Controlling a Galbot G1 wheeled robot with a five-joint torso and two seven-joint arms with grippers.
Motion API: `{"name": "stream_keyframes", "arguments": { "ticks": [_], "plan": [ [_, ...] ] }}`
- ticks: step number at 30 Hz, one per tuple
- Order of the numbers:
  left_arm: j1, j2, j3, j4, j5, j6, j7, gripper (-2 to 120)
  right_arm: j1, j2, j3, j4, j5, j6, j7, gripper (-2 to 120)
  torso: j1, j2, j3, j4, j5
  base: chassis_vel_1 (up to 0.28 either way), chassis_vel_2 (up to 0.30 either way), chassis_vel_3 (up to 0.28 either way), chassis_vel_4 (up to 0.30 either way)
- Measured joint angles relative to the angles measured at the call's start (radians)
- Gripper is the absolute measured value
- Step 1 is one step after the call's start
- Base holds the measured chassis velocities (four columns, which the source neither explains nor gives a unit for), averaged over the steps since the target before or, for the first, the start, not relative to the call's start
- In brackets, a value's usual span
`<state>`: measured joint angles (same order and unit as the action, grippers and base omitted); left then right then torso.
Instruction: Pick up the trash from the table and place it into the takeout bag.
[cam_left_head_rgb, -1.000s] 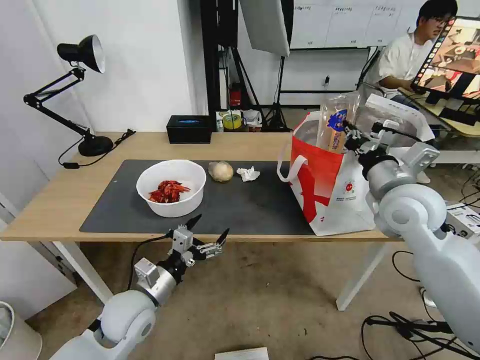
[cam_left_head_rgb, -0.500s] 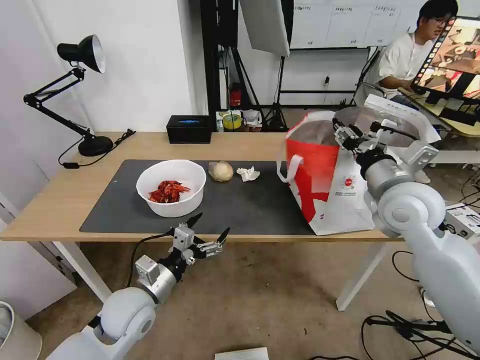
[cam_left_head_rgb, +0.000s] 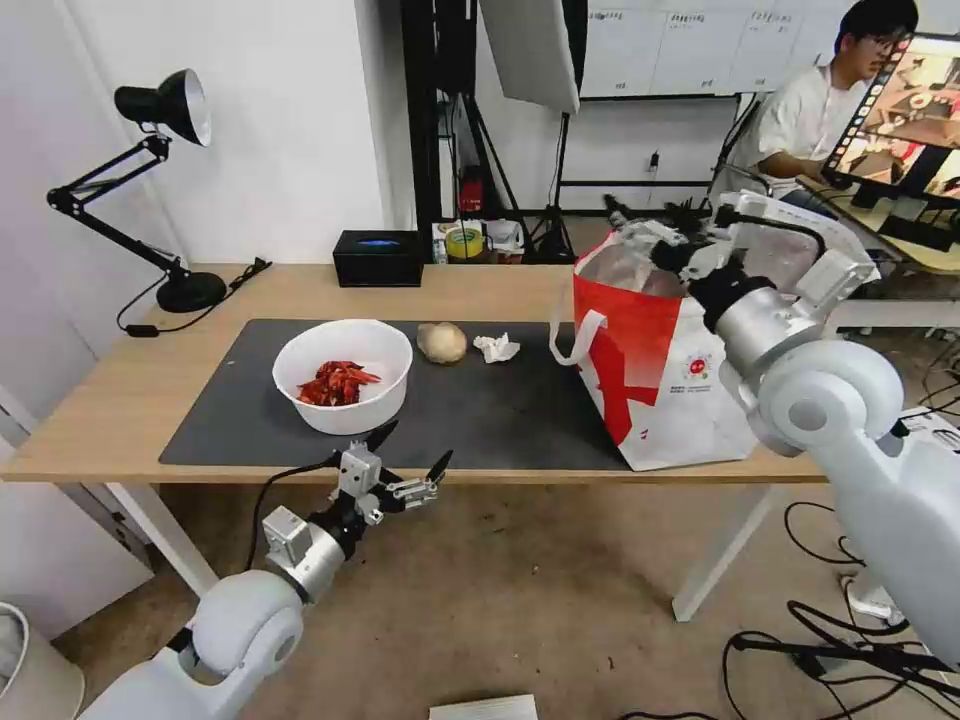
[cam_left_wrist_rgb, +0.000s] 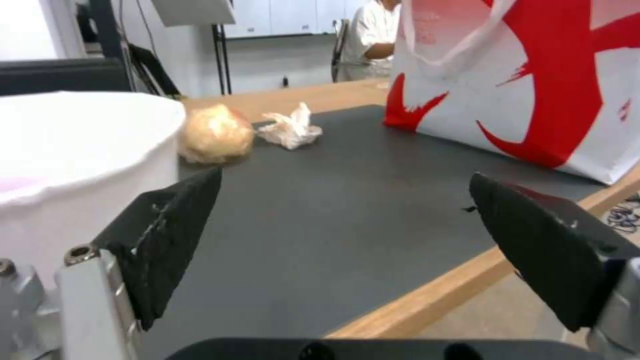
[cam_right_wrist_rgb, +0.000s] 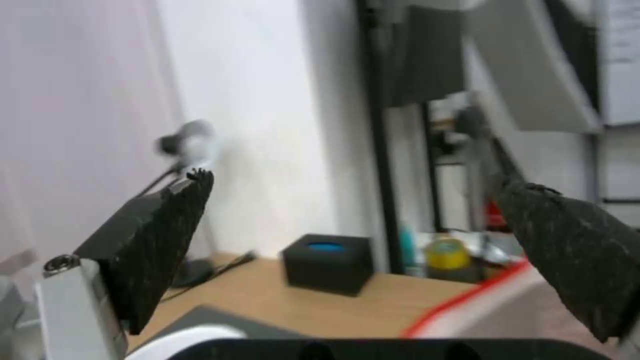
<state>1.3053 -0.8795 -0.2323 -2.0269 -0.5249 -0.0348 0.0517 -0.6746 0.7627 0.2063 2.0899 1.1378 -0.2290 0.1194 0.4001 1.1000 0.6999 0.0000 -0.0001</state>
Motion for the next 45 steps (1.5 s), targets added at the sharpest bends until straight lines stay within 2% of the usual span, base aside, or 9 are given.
{"name": "stream_keyframes", "arguments": {
  "ticks": [2,6,15,18,23,26,31,38,45],
  "plan": [
    [0.017,0.007,-0.021,0.000,0.010,-0.009,0.002,100,-0.020,-0.017,-0.013,0.014,-0.026,-0.001,-0.056,100,0.000,0.000,0.000,0.0001,0.0001,0.000,0.000,0.000,0.000],
    [0.048,0.020,-0.053,-0.001,0.013,-0.015,0.003,100,-0.091,-0.041,-0.014,0.040,-0.068,-0.019,-0.094,100,0.000,0.000,0.000,0.0001,0.0000,0.000,0.000,0.000,0.000],
    [0.080,0.028,-0.102,-0.001,0.008,-0.035,0.010,100,-0.291,-0.060,0.011,0.074,-0.214,0.012,-0.140,100,0.000,0.000,0.000,-0.0003,0.0003,0.000,0.000,0.000,0.000],
    [0.112,0.027,-0.131,0.003,0.011,-0.042,0.019,100,-0.396,-0.039,0.014,0.098,-0.263,0.037,-0.107,100,0.000,0.000,0.000,-0.0002,0.0001,0.000,0.000,0.000,0.000],
    [0.142,0.020,-0.161,0.007,0.022,-0.046,0.022,100,-0.477,-0.010,0.015,0.111,-0.300,0.040,-0.062,100,0.000,0.000,0.000,0.0001,0.0000,0.000,0.000,0.000,0.000],
    [0.176,0.009,-0.192,0.009,0.028,-0.063,0.032,100,-0.578,0.027,0.015,0.126,-0.328,0.040,0.003,100,0.000,0.000,0.000,-0.0001,0.0001,0.000,0.000,0.000,0.000],
    [0.216,-0.014,-0.237,0.018,0.030,-0.076,0.050,100,-0.684,0.083,0.025,0.128,-0.382,0.063,0.036,100,0.000,0.000,0.000,-0.0001,0.0002,0.000,0.000,0.000,0.000],
    [0.247,-0.037,-0.270,0.015,0.024,-0.079,0.052,100,-0.768,0.135,0.036,0.150,-0.417,0.067,0.060,100,0.000,0.000,0.000,0.0000,0.0000,0.000,0.000,0.000,0.000],
    [0.266,-0.045,-0.283,0.010,0.026,-0.079,0.052,100,-0.827,0.138,0.052,0.162,-0.437,0.074,0.065,100,0.000,0.000,0.000,-0.0001,0.0001,0.000,0.000,0.000,0.000]
  ]
}}
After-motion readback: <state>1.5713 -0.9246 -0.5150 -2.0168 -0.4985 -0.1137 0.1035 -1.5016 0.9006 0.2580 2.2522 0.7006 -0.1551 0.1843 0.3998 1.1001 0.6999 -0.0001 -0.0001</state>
